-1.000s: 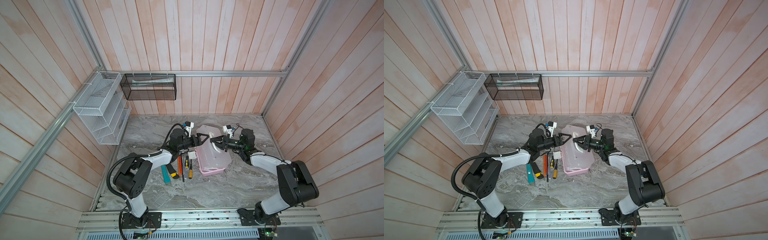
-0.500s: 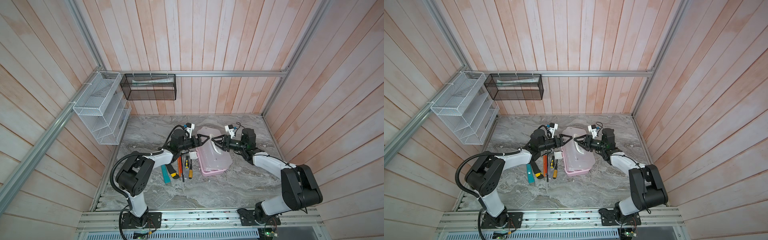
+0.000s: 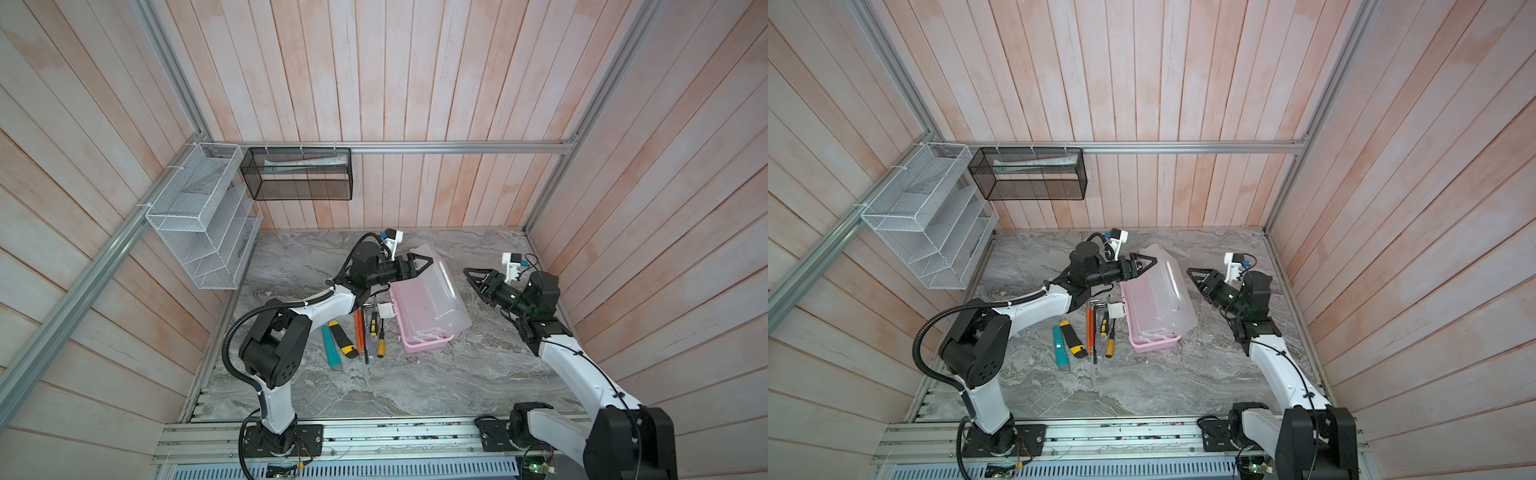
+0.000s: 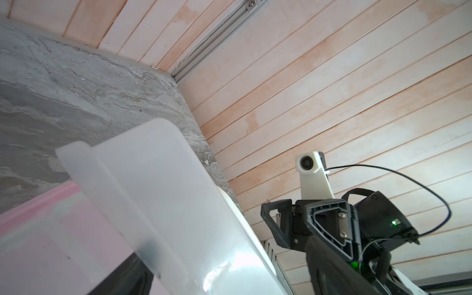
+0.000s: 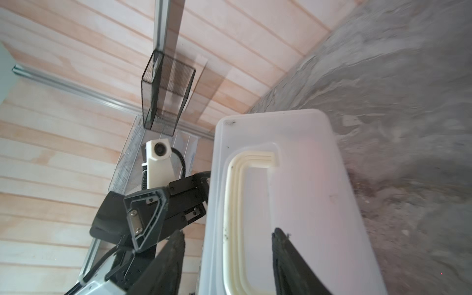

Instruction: Pack the tool kit

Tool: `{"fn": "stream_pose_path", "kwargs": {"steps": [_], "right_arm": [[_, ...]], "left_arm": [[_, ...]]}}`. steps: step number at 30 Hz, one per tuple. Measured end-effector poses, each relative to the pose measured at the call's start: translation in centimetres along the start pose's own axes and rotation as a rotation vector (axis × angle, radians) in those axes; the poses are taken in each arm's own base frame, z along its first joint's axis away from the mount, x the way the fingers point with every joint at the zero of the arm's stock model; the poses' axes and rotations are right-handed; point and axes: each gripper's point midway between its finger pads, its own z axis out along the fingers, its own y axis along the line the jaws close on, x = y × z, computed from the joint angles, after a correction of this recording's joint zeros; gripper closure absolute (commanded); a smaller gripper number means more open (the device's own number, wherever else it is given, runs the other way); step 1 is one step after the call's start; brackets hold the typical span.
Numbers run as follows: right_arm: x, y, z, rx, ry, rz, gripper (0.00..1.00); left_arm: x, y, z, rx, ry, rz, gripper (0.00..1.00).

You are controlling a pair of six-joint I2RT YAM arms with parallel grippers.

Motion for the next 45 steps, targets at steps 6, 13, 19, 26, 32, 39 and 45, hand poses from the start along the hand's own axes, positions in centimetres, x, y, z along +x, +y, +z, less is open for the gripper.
{"fn": "stream_pose_path", "kwargs": {"steps": [6, 13, 19, 26, 32, 39, 45], "right_arm": [[-1.0, -3.6, -2.3, 0.107, -0.119, 0.049, 0.46], [-1.9, -5.1, -4.7, 0.169, -0.219, 0.056, 0.46], [-2.9, -6.3, -6.6, 0.227, -0.295, 0.043, 0.43], [-2.9, -7.7, -6.5, 0.291, -0.275, 0.032, 0.42], [-4.1, -6.5, -6.6, 0.305, -0.288, -0.023, 0.43], [-5.4, -5.2, -7.1, 0.34, -0.305, -0.11, 0.44], [-4.0, -1.4, -4.3, 0.341, -0.215, -0.274, 0.49]], "left_arm": [[-0.3, -2.1, 3.5, 0.048, 0.04, 0.046, 0.07], [0.0, -3.1, 7.5, 0.091, 0.096, 0.076, 0.07], [0.7, -3.3, 8.5, 0.091, 0.137, 0.09, 0.06], [1.8, -1.1, 7.2, 0.052, 0.149, 0.087, 0.05], [1.2, 1.4, 4.5, -0.017, 0.12, 0.059, 0.06], [1.2, 1.9, 2.7, -0.043, 0.108, 0.06, 0.05], [0.6, 1.8, -1.5, -0.211, 0.042, 0.12, 0.06]]}}
